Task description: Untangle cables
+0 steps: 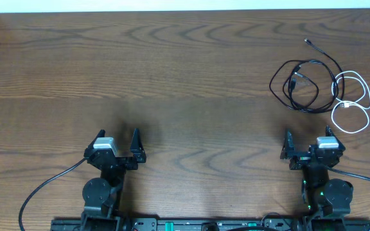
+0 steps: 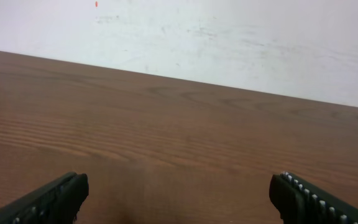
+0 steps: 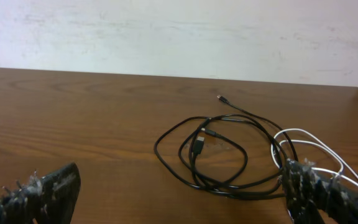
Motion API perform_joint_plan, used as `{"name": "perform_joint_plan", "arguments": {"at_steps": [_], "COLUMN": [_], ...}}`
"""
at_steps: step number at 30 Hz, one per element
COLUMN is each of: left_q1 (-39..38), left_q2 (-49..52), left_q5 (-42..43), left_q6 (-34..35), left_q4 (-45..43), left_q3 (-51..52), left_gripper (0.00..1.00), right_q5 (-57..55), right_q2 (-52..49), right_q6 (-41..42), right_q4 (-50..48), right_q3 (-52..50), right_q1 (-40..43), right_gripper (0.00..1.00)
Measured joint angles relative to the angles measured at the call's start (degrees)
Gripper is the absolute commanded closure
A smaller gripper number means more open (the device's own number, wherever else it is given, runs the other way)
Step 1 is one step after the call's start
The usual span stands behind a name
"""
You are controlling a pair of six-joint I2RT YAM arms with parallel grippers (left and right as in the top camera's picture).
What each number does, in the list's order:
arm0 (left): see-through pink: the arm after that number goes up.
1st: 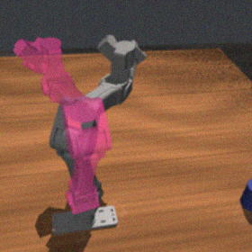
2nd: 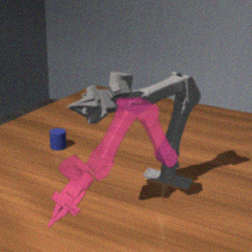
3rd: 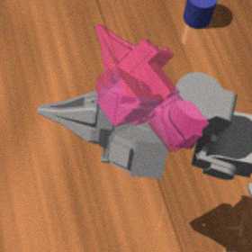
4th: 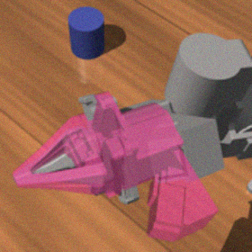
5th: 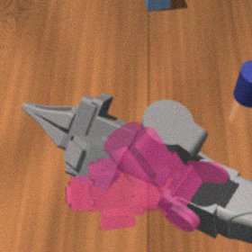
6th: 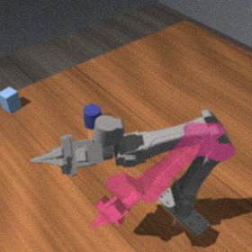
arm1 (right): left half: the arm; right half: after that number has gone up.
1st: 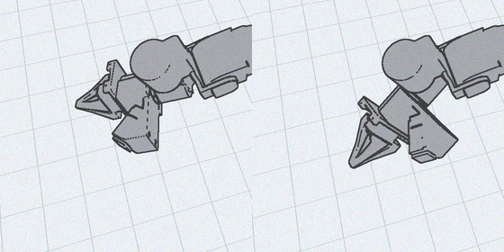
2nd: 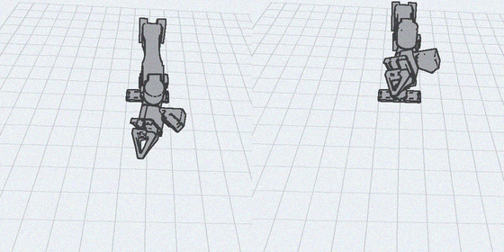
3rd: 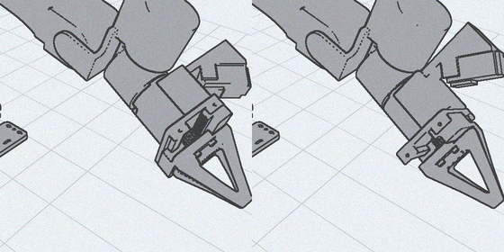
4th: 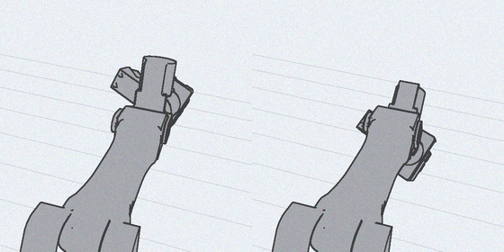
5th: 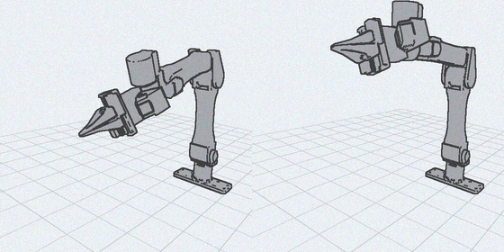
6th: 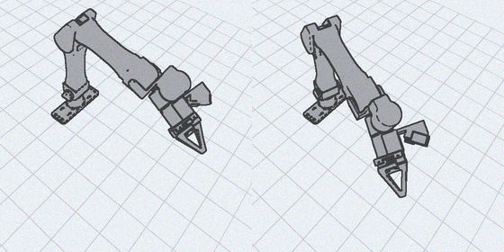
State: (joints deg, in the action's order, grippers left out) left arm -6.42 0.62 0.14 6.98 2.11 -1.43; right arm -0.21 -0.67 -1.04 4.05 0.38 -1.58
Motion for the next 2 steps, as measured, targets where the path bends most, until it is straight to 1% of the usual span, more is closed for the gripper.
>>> {"name": "perform_joint_plan", "arguments": {"at_steps": [2], "left_q1": [0.0], "left_q2": [0.0], "left_q5": [0.0], "left_q6": [0.0], "left_q4": [0.0], "left_q3": [0.0], "left_gripper": [0.02], "right_q5": [0.0], "right_q2": [0.0], "right_q6": [0.0], "right_q4": [0.0], "right_q3": [0.0], "right_q1": [0.0], "right_gripper": [0.01]}}
